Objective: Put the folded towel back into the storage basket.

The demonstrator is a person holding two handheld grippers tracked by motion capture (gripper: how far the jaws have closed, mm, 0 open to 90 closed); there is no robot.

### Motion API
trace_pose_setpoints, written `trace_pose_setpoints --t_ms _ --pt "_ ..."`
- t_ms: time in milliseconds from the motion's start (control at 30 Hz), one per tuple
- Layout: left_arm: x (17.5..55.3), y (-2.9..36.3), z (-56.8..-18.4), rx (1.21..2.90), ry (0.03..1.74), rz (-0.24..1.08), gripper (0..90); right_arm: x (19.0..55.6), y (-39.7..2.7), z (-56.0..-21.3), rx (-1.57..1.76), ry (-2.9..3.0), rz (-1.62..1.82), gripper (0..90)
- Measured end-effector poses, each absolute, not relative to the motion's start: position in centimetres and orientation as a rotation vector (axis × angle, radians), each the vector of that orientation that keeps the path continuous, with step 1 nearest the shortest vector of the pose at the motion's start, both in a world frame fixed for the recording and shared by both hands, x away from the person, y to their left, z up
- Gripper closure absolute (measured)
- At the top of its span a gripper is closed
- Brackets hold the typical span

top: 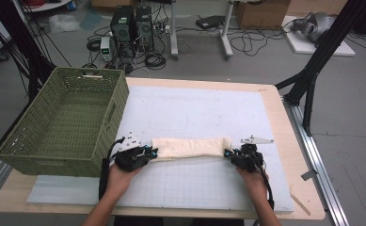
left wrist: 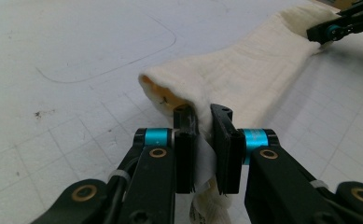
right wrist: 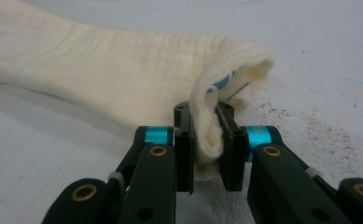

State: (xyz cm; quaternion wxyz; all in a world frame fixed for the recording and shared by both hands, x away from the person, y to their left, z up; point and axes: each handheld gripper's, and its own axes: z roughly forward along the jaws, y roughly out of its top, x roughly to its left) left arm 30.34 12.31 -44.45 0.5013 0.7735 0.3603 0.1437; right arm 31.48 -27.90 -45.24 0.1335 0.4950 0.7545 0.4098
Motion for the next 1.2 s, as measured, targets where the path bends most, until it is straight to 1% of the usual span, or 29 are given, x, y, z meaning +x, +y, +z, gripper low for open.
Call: trace_pose_setpoints --t_ms 67,433,667,933,1200 --pt "30.3 12.3 -44.5 1.875 0.866 0.35 79.7 31.6 -28.1 -45.3 1.464 2.184 1.215 79.9" --pt "30.2 12.6 -44.1 1.844 0.849 0.354 80.0 31.1 -27.9 -45.0 1.304 2.19 1.158 81.7" --pt "30.0 12.5 -43.7 1.827 0.814 0.358 80.2 30.7 -28.5 -44.5 1.246 2.167 1.194 81.8" --pt "29.8 12.9 -42.8 1.779 0.784 0.371 80.2 30.0 -29.4 -43.5 1.09 2.13 1.274 81.7" --pt "29.4 12.8 -41.7 1.763 0.73 0.394 80.3 29.8 -29.7 -42.7 1.067 2.099 1.305 81.7"
